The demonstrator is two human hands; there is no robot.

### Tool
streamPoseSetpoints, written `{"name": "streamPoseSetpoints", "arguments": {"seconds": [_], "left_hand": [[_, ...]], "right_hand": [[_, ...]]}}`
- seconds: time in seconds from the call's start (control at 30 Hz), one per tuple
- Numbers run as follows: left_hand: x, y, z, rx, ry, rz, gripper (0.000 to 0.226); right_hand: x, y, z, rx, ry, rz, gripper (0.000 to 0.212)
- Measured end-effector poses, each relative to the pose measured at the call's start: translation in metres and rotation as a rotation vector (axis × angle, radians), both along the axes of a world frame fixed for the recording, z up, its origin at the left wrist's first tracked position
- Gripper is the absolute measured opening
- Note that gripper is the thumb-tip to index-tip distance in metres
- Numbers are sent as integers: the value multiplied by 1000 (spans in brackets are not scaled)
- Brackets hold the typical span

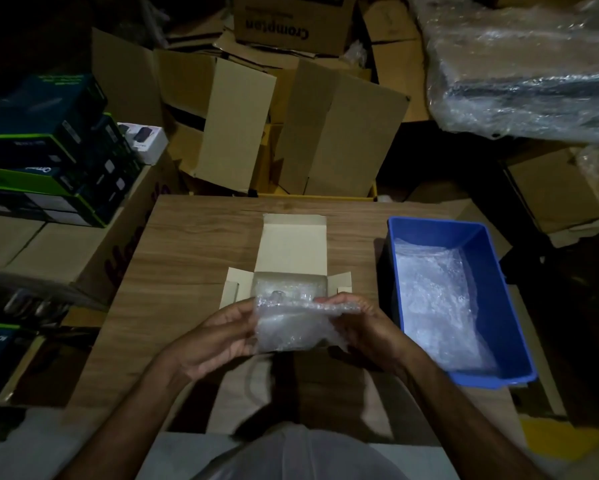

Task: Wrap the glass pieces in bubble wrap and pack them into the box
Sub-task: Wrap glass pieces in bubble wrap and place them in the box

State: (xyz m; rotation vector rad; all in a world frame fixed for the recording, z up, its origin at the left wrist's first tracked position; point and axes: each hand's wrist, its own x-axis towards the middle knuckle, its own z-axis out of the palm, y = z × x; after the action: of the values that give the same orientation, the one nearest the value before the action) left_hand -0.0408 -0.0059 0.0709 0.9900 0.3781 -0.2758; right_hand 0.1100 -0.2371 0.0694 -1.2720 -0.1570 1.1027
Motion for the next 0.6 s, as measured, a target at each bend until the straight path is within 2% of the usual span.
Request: {"name": "streamPoseSetpoints", "arguments": {"seconds": [0.07,0.1,0.13,0.17,0.23,0.33,0.43,0.5,0.6], "left_hand": [[1,-3,8,-36,21,33,64],[3,-6,10,20,36,50,59],[6,-7,10,125,41,58,48],[8,-9,11,229,27,63,39],[11,-9,7,309,-54,80,39],[14,-10,-2,385,-120,147,51],[18,-9,-18,701,-128,146,39],[18,-6,-29,785,-138,96,26],[18,-3,-38,705,-71,32,22]], "right_hand": [[1,-4,-3,66,30,64,66],[0,-5,-4,107,45,80,81],[-1,-5,-5,129,52,80,78],[-1,-4,-8,134,34,85,62],[-3,1,-12,77,-197,44,36],[-5,8,-25,106,-497,19,45],[-4,13,-32,115,-787,50,28],[-6,14,-41,102,-763,27,16],[-10,15,-62,39,-650,-46,12]]}}
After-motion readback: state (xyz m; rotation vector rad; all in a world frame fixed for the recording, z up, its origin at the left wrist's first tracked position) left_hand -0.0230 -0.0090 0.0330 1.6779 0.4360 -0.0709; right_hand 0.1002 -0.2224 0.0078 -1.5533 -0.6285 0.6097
